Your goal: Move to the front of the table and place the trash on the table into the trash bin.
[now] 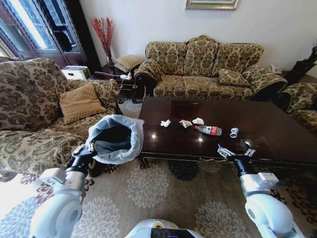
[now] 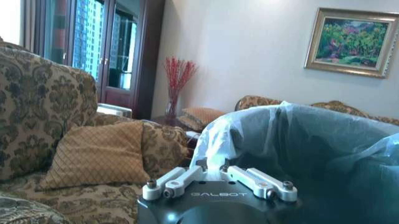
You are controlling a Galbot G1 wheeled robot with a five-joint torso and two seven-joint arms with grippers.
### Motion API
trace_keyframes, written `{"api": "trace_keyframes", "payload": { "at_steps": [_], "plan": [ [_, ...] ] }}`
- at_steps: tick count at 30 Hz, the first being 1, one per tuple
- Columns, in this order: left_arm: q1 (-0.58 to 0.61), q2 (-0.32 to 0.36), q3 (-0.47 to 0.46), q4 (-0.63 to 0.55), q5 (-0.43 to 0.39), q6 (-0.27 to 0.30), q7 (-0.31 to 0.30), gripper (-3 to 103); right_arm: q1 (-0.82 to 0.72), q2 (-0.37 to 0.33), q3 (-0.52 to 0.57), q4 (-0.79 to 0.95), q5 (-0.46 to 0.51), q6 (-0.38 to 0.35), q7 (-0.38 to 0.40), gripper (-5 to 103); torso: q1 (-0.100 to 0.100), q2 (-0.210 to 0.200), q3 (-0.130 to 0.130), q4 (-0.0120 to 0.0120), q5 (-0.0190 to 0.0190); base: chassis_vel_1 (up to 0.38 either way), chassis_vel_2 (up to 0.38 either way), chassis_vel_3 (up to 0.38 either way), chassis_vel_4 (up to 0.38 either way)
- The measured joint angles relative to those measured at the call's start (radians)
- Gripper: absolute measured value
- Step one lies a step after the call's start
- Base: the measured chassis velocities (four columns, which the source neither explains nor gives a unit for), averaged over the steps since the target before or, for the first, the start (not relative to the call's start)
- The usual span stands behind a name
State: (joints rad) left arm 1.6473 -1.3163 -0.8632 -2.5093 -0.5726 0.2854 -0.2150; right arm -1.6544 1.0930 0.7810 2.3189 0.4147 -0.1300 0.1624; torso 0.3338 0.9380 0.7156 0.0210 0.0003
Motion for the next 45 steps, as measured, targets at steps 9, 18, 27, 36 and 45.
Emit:
{"api": "trace_keyframes", "payload": {
  "at_steps": [9,18,27,36,45],
  "plan": [
    [0.009,0.002,-0.001,0.016,0.076,-0.021,0.047,3,-0.004,0.016,-0.021,0.002,-0.048,0.011,-0.033,100,0.0,0.0,0.0,0.0005,-0.0004,-0.055,0.052,0.045,-0.053],
    [0.001,0.005,0.002,0.035,0.097,-0.021,0.069,3,-0.009,0.024,-0.026,-0.011,-0.053,0.039,-0.054,100,0.0,0.0,0.0,0.0003,-0.0004,-0.2,0.198,0.197,-0.214],
    [-0.002,0.005,0.004,0.039,0.097,-0.019,0.069,3,-0.009,0.023,-0.026,-0.017,-0.053,0.051,-0.068,100,0.001,0.0,0.0,0.0002,-0.0002,-0.258,0.254,0.256,-0.249],
    [-0.002,0.005,0.004,0.039,0.097,-0.018,0.069,3,-0.008,0.023,-0.026,-0.018,-0.053,0.051,-0.068,100,0.0,0.0,0.0,0.0004,-0.0004,-0.214,0.201,0.197,-0.207],
    [-0.001,0.005,0.004,0.039,0.096,-0.017,0.069,3,-0.009,0.023,-0.026,-0.018,-0.052,0.051,-0.068,100,0.0,0.0,0.0,0.0005,-0.0004,-0.072,0.082,0.076,-0.073]
  ]
}}
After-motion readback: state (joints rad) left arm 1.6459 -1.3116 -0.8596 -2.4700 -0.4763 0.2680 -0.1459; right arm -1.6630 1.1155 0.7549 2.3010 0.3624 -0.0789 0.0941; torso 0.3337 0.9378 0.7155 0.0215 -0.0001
